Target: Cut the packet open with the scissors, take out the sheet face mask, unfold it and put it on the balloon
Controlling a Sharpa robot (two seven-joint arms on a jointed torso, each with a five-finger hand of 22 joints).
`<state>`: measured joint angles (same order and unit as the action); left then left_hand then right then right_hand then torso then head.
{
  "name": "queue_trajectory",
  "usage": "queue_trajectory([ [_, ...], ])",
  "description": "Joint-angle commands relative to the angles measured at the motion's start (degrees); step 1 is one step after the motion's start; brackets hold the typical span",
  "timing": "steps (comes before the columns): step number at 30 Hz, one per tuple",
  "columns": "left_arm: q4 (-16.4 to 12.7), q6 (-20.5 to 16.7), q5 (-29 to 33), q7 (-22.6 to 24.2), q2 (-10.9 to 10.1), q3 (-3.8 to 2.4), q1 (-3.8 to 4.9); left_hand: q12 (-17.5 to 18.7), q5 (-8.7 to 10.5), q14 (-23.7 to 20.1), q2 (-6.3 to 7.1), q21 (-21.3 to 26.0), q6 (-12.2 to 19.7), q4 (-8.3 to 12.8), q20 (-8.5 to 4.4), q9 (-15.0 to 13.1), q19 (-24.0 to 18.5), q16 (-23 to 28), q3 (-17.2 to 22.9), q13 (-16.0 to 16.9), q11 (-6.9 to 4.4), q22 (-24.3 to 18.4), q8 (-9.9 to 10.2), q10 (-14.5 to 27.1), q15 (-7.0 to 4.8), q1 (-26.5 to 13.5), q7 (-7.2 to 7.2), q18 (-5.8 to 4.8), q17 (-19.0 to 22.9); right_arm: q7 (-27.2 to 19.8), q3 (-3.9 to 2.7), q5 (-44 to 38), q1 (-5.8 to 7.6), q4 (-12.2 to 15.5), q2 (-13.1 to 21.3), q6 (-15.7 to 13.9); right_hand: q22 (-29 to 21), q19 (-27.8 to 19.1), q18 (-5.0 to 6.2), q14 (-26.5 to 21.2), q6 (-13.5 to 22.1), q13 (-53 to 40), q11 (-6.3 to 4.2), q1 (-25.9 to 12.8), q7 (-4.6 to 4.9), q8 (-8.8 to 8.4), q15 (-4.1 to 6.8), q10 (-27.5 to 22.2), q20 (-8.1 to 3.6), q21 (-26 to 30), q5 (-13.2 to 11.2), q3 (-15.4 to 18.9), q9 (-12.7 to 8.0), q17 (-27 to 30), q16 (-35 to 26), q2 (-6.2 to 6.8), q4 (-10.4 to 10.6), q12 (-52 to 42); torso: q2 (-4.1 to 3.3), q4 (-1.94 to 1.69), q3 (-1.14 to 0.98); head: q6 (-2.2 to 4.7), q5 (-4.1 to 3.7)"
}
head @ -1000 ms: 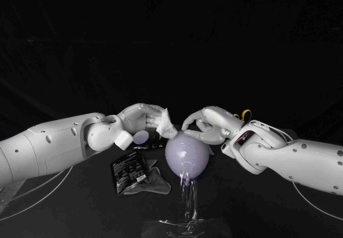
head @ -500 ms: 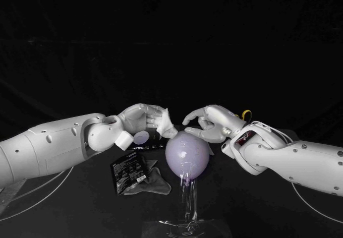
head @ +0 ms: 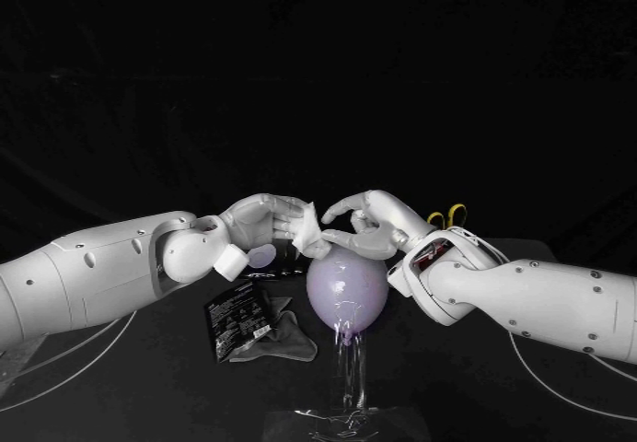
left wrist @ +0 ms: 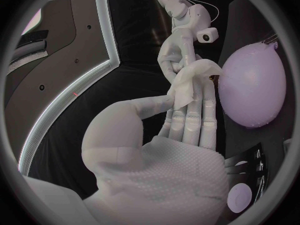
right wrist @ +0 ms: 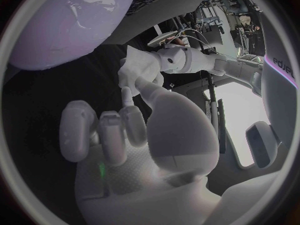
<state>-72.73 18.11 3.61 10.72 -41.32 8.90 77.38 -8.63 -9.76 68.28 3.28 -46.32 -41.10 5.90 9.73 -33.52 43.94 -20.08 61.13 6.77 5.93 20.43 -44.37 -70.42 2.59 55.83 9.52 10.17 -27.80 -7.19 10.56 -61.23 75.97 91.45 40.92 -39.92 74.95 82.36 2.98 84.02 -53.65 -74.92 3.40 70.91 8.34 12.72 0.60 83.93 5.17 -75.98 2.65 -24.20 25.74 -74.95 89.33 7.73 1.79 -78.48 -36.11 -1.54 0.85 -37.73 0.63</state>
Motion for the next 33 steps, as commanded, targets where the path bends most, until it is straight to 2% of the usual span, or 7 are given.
queue_trajectory([
  [1,-0.3,0.5,0.4,0.4,0.0,-0.09,0.1,-0.2,0.42,0.4,-0.19,0.3,0.0,0.0,0.24,-18.1,0.2,0.4,-0.6,0.1,0.02,-0.1,0.4,0.5,0.16,0.8,0.15,0.24,-0.1,2.2,-0.02,2.1,-0.07,-0.3,-0.4,-0.1,10.8,-0.1,0.17,5.7,0.4,-8.8,0.27,-0.5,0.11,-0.29,-0.4,0.0,0.4,0.4,0.1,0.0,-0.1,-14.1,0.1,-0.07,0.4,-0.1,0.02,-0.03,0.08,-0.13,-0.01],
  [15,-0.3,0.5,0.4,0.7,0.0,-0.09,0.1,-0.3,0.43,0.5,-0.34,0.4,-0.1,-0.1,0.3,-17.8,0.2,0.7,-1.1,0.1,0.03,-0.2,0.7,0.6,0.19,1.2,0.16,0.23,-0.2,2.7,-0.02,1.6,-0.27,-0.1,-1.0,2.0,10.7,-0.2,0.23,5.7,-0.6,-8.9,0.11,-0.4,-0.17,-0.18,-0.35,0.0,0.55,0.4,0.1,0.3,-0.2,-14.2,0.1,-0.02,0.8,-0.2,0.05,0.1,-0.02,-0.27,0.08],
  [33,-0.2,0.1,0.4,0.6,0.0,-0.09,0.1,-0.3,0.41,0.5,-0.45,0.5,-0.2,-0.2,0.32,-17.7,0.2,0.8,-1.2,0.1,0.03,-0.3,0.8,0.6,0.19,1.3,0.15,0.24,-0.2,0.6,-0.02,2.0,-0.43,1.2,-0.6,1.4,11.0,0.3,0.09,5.9,-2.4,-9.4,-0.47,0.5,-0.84,0.12,0.11,0.6,0.38,-0.5,0.1,0.2,-0.4,-14.7,0.5,-0.87,1.3,-1.2,0.05,0.06,0.0,-0.38,0.09],
])
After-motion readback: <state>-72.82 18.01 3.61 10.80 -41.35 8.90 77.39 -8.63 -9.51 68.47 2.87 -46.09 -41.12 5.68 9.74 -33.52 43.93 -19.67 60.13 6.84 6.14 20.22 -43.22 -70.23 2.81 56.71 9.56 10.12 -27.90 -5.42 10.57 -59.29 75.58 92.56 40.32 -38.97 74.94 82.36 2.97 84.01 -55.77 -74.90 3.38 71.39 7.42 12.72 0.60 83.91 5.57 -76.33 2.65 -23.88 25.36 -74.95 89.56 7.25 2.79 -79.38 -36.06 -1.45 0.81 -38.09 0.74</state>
